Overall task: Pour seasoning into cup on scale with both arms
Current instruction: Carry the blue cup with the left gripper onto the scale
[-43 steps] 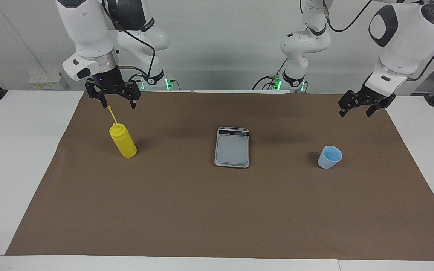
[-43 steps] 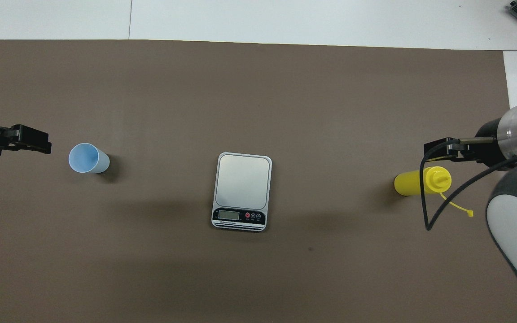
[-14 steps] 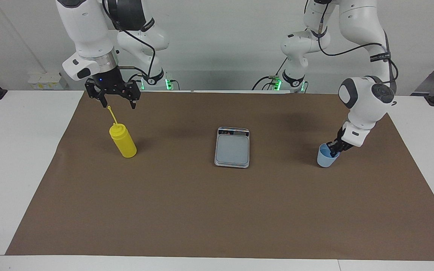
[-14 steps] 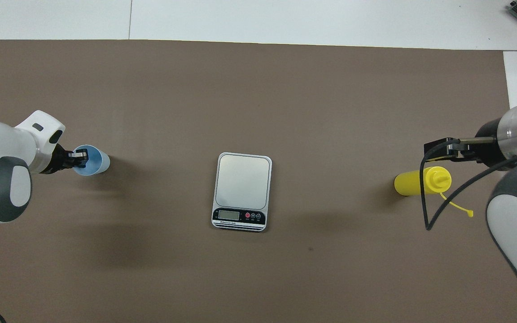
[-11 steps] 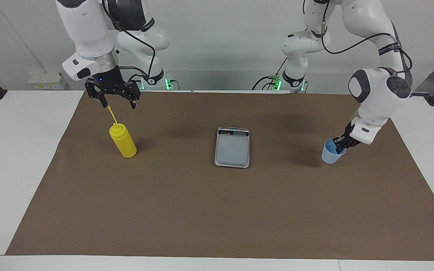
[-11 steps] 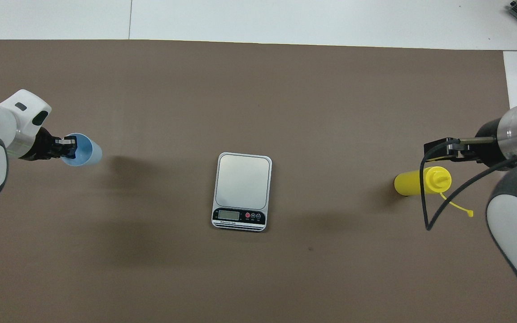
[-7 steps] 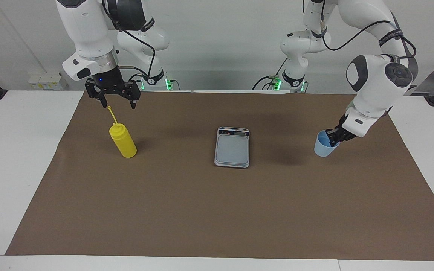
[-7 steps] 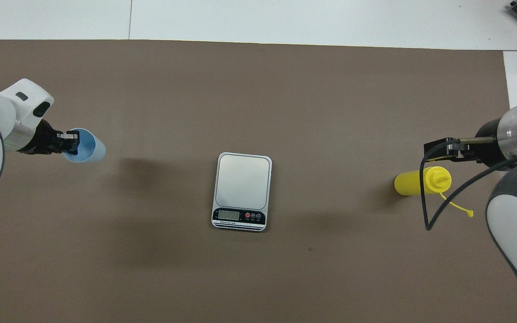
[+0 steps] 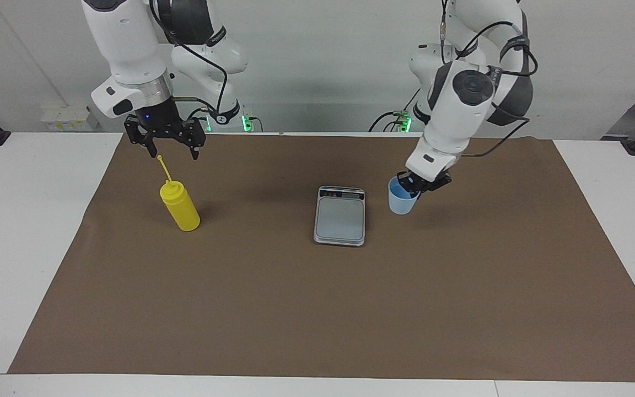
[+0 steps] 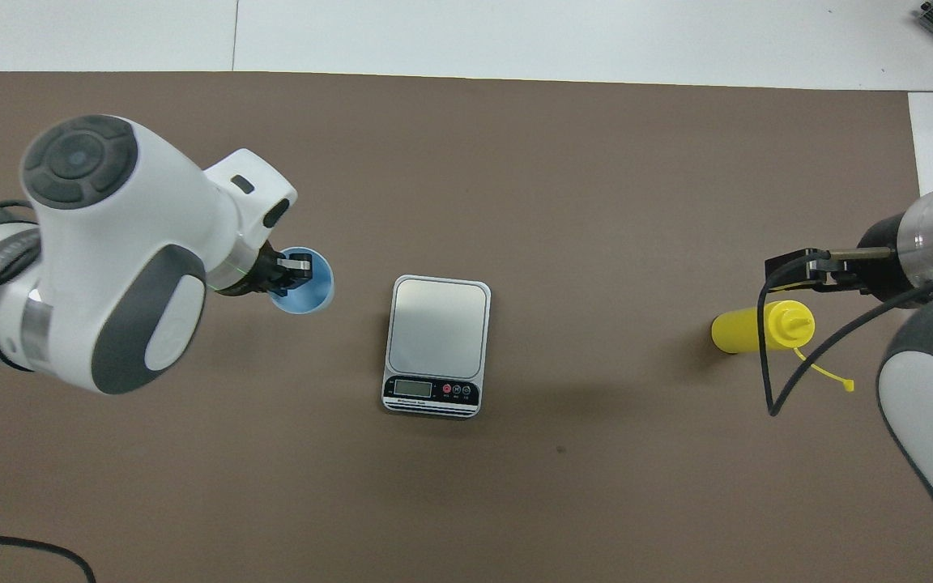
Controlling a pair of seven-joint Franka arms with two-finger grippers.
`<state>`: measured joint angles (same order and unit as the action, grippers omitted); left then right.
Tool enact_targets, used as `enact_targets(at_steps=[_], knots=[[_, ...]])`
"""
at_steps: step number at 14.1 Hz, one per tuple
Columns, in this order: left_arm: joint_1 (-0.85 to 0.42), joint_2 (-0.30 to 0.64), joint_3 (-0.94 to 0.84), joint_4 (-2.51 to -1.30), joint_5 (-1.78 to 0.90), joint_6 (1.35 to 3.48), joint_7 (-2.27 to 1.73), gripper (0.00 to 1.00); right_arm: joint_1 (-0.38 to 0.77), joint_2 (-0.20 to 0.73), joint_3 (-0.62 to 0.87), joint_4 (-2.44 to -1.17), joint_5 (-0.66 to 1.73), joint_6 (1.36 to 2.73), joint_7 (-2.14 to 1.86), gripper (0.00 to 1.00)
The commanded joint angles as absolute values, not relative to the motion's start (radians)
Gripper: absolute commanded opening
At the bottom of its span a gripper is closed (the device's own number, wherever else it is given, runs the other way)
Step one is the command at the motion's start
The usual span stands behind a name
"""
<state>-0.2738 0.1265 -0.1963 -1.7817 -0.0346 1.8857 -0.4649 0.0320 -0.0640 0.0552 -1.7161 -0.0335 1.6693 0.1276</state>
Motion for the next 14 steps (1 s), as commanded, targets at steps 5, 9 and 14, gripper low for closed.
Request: enact_targets(at_steps=[5, 9, 14], knots=[[-0.454, 0.227, -0.175, -1.830, -0.052, 2.097, -0.666, 0.00, 0.018, -0.077, 0.057, -1.723, -0.015, 1.658, 0.106, 1.00], [-0.489, 0.275, -0.173, -1.830, -0.043, 2.140, -0.701, 0.00, 0.018, -0.077, 0.057, -1.723, -0.015, 1.658, 0.106, 1.00], [-0.497, 0.293, -0.173, -1.835, -0.003, 2.146, -0.715, 0.00, 0.018, -0.077, 0.057, -1.723, -0.015, 1.658, 0.106, 1.00]])
